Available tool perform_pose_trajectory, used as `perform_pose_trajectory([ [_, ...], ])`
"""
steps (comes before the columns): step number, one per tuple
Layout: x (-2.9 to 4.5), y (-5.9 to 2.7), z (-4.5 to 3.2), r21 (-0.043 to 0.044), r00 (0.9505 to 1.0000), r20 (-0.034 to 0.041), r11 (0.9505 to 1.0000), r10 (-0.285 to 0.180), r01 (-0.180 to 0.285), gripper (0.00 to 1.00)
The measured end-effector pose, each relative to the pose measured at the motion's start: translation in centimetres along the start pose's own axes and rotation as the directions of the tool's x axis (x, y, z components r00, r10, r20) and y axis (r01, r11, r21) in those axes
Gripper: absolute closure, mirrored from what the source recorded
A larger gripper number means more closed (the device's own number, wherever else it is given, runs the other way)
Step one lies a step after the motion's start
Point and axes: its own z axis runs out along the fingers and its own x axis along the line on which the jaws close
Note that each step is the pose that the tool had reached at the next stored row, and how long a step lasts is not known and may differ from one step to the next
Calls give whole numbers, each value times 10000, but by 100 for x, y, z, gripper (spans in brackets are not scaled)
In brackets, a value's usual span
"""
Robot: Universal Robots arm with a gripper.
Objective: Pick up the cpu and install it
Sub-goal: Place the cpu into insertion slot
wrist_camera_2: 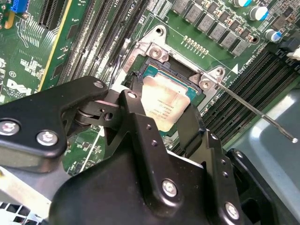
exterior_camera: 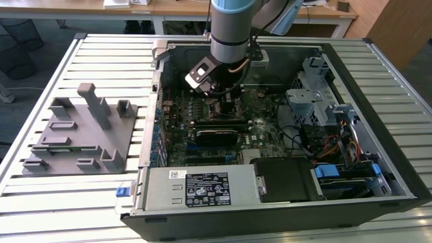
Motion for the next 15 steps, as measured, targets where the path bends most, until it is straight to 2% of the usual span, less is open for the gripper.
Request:
perform_pose_trajectory([
  [15, 2, -9, -16, -9, 9999, -8, 9999, 107, -107, 46],
])
